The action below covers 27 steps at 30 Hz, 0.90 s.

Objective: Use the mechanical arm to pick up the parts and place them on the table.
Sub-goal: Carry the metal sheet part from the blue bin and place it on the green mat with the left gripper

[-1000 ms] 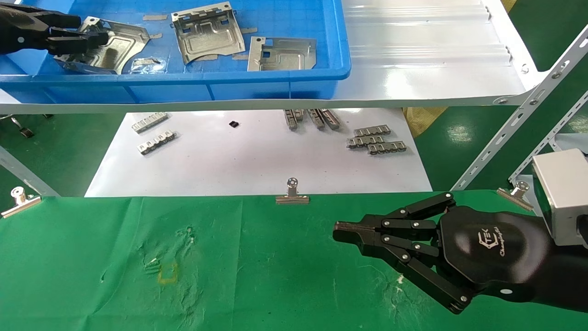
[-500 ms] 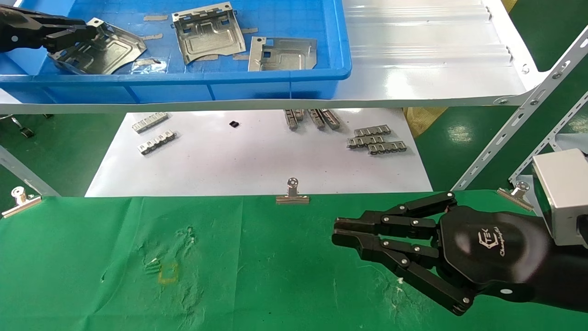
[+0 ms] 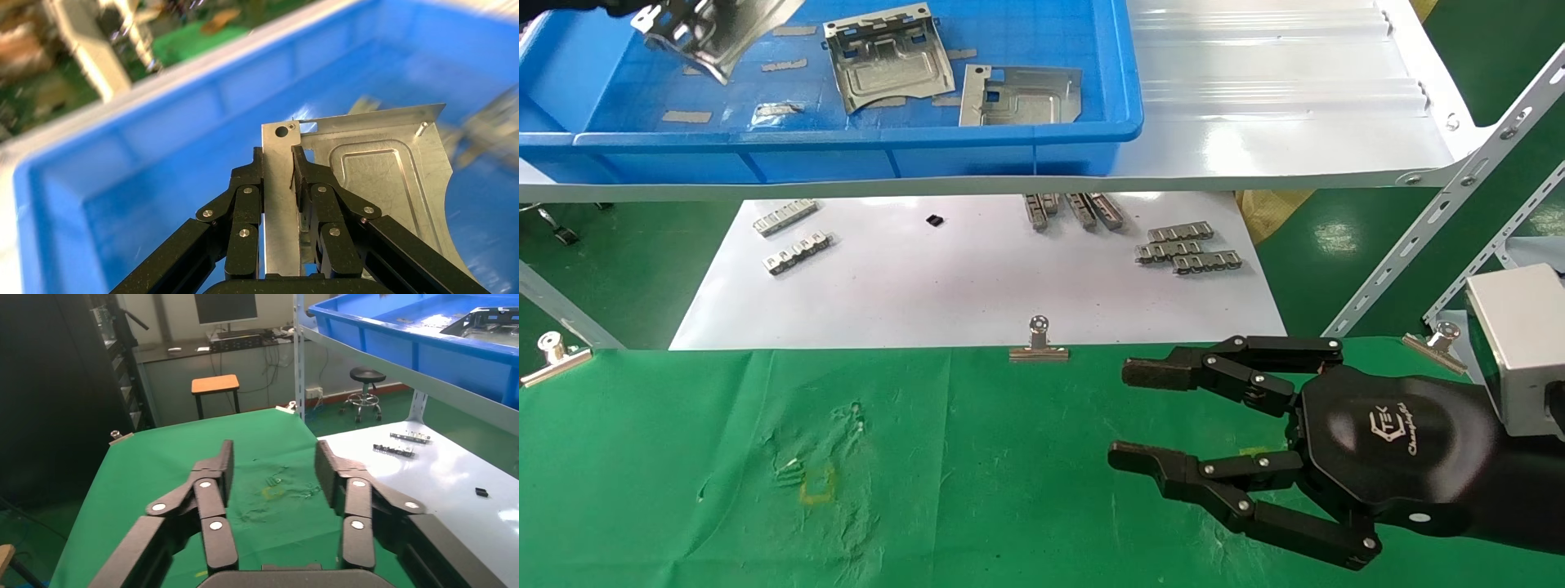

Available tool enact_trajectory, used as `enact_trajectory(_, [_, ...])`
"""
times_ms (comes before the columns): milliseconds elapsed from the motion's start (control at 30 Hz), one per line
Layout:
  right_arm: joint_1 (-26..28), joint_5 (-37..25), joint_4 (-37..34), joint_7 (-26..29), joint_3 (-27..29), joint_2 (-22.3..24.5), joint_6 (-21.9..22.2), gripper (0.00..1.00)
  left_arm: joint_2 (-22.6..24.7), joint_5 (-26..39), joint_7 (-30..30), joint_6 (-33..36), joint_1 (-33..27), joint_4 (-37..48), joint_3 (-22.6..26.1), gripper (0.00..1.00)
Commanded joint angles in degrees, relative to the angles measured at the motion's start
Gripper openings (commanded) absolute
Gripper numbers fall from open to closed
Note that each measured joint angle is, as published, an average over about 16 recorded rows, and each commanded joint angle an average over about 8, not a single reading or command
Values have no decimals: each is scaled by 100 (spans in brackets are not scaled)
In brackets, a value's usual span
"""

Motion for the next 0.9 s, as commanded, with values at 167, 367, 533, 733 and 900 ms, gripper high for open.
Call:
enact_trajectory(167, [0,0,0,0,0,0,0,100,-41,-317,232,910,-29,-253,-190,0])
enact_trajectory(367, [0,0,0,0,0,0,0,100,13,-577,481,1937,180,-801,-180,0])
enact_trajectory(533, [0,0,0,0,0,0,0,100,-186,-1278,410,2143,786,-2156,131,0])
enact_trajectory(733, [0,0,0,0,0,0,0,100,-976,-2468,105,2098,1629,-4299,868,0])
enact_trajectory(900, [0,0,0,0,0,0,0,100,-1408,-2557,423,2049,1913,-5194,1632,0])
